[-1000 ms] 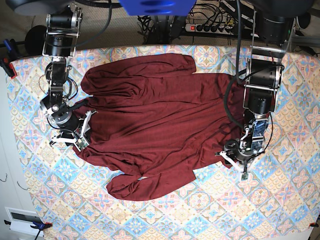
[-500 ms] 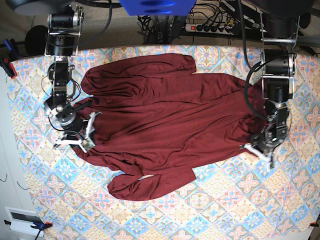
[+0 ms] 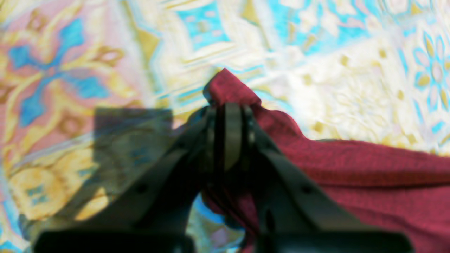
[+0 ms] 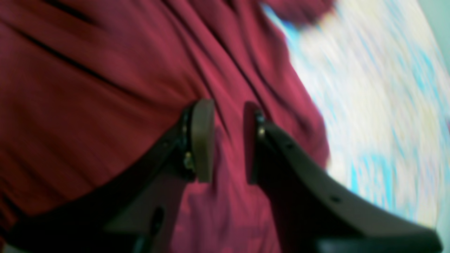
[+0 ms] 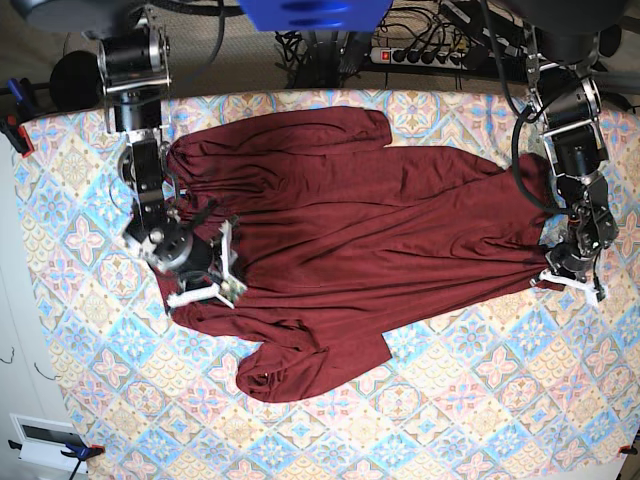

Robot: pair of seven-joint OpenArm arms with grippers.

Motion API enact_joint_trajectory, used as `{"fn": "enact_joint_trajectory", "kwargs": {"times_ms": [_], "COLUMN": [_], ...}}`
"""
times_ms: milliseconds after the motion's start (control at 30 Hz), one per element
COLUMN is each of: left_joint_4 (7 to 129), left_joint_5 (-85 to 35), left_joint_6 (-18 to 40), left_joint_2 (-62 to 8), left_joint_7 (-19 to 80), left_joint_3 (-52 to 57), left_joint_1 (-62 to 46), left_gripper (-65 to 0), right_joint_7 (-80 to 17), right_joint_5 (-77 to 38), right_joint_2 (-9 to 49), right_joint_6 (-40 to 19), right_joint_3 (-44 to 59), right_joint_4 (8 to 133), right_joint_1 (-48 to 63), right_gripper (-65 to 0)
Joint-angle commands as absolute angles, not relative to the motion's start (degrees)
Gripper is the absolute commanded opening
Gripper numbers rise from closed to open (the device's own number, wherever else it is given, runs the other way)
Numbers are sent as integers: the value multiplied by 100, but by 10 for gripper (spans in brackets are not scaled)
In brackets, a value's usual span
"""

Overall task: Layout the t-shirt on the table in an organized manner, then fold the t-shirt properly
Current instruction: 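Grasp the hem with both grippers and pull it apart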

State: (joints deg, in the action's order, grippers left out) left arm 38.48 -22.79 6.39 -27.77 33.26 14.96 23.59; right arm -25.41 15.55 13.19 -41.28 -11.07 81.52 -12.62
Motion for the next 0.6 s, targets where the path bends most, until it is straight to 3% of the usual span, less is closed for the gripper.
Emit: {"fn": "enact_joint_trajectory", "kwargs": {"times_ms": [0,267,467,567], "left_joint_4": [3899,3908,4189,4629], "left_joint_5": [-2193,-2193,-2193,-2185], "left_joint_6": [549,549,549,549], "left_joint_2": [-2905,-2888,-2870,-2862], "left_joint_7": [3380,3433,3442,3670], "left_joint_3": [1613,1613,1596,1596], "left_joint_1": [2440,2484,2431,2237], "left_gripper": [-650,-650,-465,-417], "right_joint_7": [-2554,-2563,-2554,-2536], "right_joint_5": [1552,1543,1543,1516], "right_joint_2": [1411,1402,1323,1279], "right_joint_6": [-4000,-4000,-4000,-4000], "right_joint_3": [-1068,-1754,-2000,-2000], "right_joint_4": [8127,6615,5613,5305], "right_joint_1": [-1578,-2932,-3574,-3793], "right_gripper": [-509,-503,-376,-355]}}
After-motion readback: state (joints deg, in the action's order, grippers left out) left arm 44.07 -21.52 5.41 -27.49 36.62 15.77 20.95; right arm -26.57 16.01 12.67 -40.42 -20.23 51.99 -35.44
